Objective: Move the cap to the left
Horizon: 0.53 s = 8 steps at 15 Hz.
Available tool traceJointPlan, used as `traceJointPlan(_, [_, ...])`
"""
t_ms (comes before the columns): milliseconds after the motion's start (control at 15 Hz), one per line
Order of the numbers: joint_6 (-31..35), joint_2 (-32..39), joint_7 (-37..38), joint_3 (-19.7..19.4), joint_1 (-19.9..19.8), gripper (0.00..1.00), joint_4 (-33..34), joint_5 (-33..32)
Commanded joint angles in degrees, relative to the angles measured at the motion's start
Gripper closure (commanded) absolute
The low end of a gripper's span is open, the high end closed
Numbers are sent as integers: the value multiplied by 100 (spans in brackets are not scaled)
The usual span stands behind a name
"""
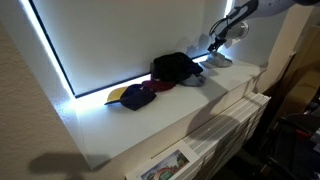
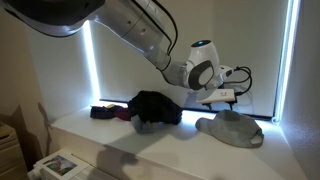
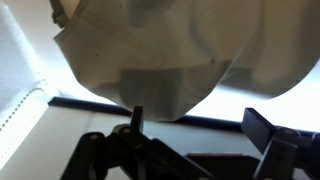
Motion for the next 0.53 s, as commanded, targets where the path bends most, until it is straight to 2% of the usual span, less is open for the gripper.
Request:
traceJointPlan(0, [-1085, 378, -1177, 858, -608, 0, 599, 147])
traceJointPlan(67, [-581, 104, -592, 479, -314, 0, 169, 35])
traceJointPlan(400, [-664, 151, -604, 482, -318, 0, 226, 13])
traceJointPlan(467, [-885, 238, -750, 642, -416, 0, 337, 93])
